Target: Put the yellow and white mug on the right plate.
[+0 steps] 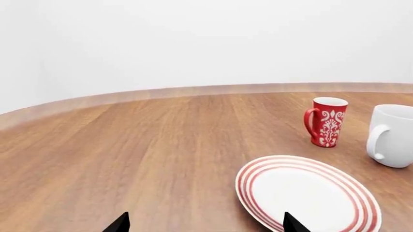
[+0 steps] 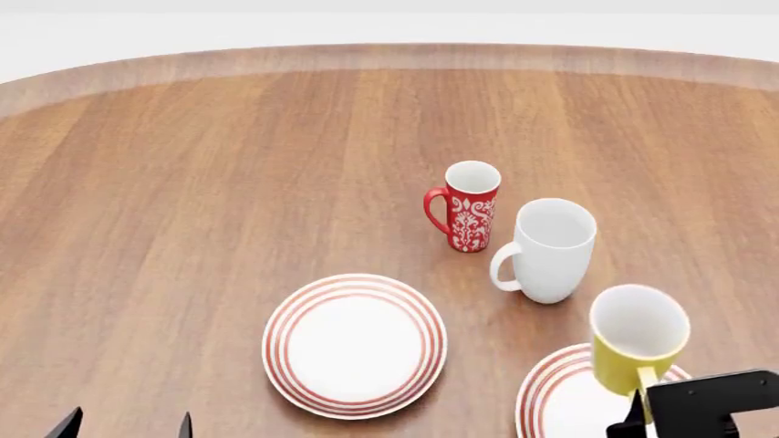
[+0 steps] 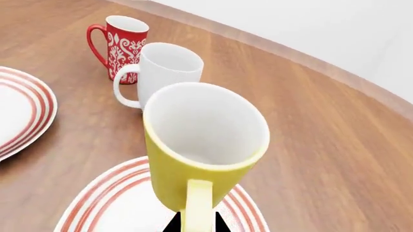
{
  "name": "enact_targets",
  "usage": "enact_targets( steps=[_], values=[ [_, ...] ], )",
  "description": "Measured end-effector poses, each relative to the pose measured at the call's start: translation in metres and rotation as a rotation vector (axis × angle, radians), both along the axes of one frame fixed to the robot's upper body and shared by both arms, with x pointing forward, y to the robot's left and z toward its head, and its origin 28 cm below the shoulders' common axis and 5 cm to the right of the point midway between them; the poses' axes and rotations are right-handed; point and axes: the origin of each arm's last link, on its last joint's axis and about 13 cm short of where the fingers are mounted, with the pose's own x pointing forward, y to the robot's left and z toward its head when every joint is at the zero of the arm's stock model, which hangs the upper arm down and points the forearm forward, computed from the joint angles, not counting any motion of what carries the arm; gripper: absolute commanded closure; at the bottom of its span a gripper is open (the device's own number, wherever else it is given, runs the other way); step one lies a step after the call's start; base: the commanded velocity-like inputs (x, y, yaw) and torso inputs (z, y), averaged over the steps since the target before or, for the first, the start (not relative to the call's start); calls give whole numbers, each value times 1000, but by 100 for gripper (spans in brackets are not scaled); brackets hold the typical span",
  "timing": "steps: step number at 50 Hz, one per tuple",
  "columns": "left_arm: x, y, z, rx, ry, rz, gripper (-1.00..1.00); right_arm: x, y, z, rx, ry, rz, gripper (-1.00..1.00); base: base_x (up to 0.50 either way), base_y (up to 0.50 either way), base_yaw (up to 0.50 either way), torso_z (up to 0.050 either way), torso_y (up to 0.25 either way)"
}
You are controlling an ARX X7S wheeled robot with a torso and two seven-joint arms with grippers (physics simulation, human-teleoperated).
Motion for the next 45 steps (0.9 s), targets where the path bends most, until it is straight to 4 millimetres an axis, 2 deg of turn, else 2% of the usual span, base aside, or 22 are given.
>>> enact_targets(
  steps=[22,45],
  values=[
    [0,1,0,2,-3,5,-100,1,-3,-17,28,35,-8,100,0,0,0,0,0],
    [1,1,0,5,-3,6,-100,-6,-6,-33,43,71,-15,100,0,0,0,0,0]
  ],
)
